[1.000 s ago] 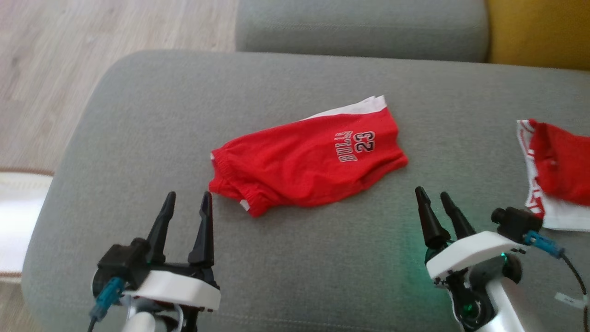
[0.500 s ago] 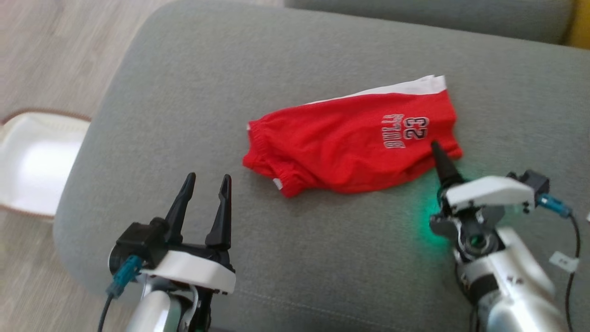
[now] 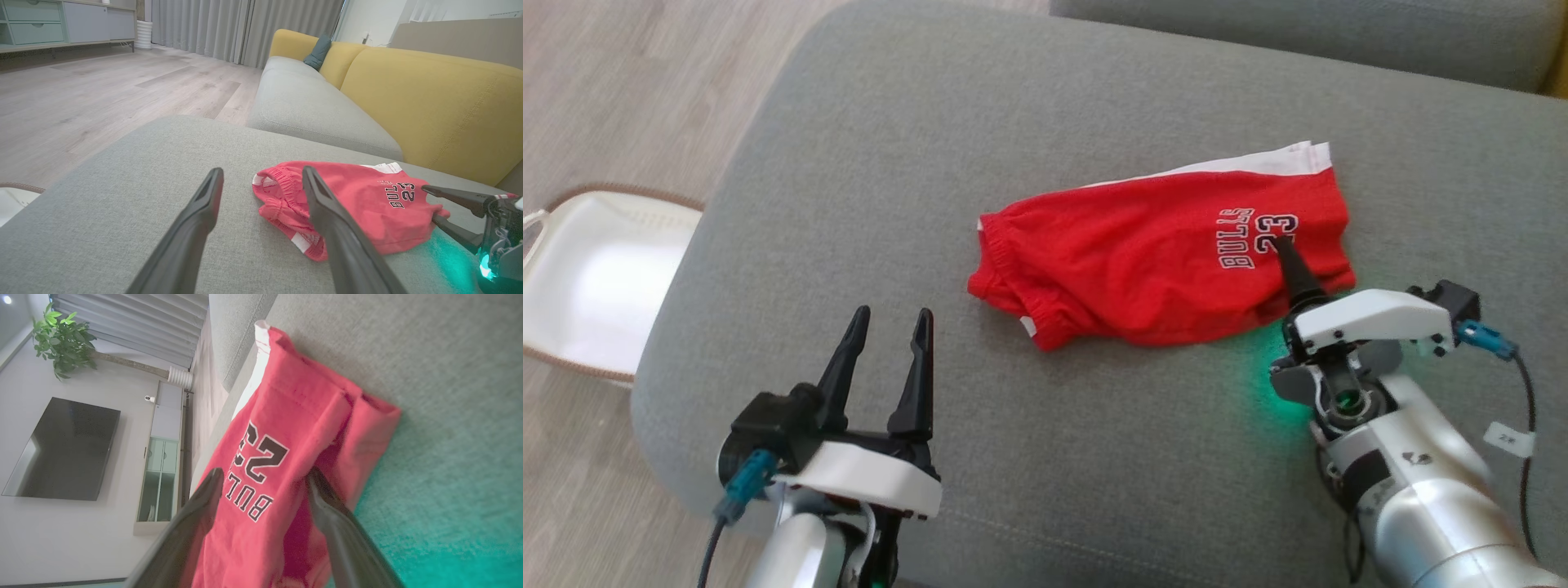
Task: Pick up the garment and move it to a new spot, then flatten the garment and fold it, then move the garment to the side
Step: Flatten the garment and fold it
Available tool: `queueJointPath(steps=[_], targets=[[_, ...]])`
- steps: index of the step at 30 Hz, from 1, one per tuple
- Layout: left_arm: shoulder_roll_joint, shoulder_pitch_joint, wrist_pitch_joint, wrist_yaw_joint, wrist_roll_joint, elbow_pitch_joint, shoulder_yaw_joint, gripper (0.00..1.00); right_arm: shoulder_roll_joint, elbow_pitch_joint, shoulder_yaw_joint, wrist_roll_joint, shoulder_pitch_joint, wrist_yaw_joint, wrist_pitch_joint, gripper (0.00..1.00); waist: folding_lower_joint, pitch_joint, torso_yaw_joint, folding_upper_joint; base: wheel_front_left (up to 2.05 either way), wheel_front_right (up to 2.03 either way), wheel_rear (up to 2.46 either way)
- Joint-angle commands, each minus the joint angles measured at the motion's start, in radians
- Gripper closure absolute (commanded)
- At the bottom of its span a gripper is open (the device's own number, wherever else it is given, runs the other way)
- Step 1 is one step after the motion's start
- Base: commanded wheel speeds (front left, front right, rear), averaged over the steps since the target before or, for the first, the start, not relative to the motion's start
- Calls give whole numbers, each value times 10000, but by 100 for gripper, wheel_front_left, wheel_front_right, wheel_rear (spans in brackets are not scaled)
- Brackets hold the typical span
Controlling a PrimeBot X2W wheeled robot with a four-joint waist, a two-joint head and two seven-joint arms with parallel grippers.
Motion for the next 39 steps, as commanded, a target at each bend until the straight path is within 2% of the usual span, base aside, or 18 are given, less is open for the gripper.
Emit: queueJointPath(steps=[1, 7, 12, 26, 39], targets=[[28, -127, -122, 49, -95, -281, 307, 0, 238, -44, 402, 49, 25, -6, -165, 0, 0, -165, -185, 0, 0, 0, 0], [28, 10, -122, 25, -122, -196, 332, 0, 238, 285, 993, 348, 267, -6, -272, 0, 0, -457, -627, 0, 0, 0, 0], [28, 16, -122, 69, -200, -178, 224, 0, 238, 754, 1307, 599, 88, -6, -431, 0, 0, -516, -716, 0, 0, 0, 0], [28, -26, -122, 50, -221, -237, 180, 0, 239, 2111, 1582, 1451, -1120, -6, -397, 0, 0, -113, -98, 0, 0, 0, 0], [28, -367, -122, 96, -342, -292, -45, 0, 166, 2961, 1697, 1341, -2275, -6, -202, 0, 0, 606, 217, 0, 0, 0, 0]])
